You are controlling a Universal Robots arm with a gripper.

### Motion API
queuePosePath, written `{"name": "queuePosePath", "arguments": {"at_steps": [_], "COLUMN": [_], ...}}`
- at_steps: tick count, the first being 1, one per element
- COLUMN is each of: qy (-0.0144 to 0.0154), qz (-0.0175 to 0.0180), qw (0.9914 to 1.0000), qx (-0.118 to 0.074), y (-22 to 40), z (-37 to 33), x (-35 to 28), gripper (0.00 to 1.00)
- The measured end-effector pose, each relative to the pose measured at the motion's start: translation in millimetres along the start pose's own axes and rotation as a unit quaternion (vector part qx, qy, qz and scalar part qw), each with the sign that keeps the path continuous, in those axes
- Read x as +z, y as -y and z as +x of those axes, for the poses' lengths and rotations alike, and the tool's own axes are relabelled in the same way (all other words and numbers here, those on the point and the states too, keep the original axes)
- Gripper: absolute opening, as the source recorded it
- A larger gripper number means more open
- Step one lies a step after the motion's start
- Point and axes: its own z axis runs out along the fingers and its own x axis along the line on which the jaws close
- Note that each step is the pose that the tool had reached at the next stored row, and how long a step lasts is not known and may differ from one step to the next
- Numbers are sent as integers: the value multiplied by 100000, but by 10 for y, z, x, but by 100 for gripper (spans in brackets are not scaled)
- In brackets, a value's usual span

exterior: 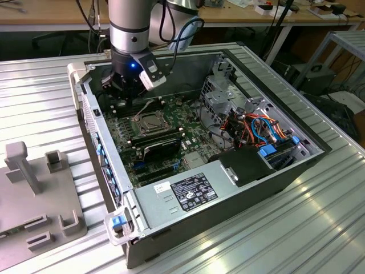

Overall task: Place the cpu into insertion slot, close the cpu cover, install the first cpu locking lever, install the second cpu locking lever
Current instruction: 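Install the first cpu locking lever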

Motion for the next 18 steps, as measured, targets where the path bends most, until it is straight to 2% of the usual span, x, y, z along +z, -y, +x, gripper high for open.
{"name": "queuePosePath", "arguments": {"at_steps": [2, 5, 7, 9, 12, 15, 18], "qy": [2, 7, -25, -21, -23, -28, -32], "qz": [-4, -15, -43, -74, -77, -77, -80], "qw": [100000, 100000, 99967, 99942, 99938, 99931, 99920], "qx": [-35, -260, -2587, -3400, -3520, -3722, -4003], "y": [-10, -15, -17, -20, -37, -48, -70], "z": [-77, -123, -134, -159, -283, -343, -447], "x": [6, 15, 24, 29, 49, 70, 105], "gripper": [11, 11, 11, 11, 11, 11, 11]}}
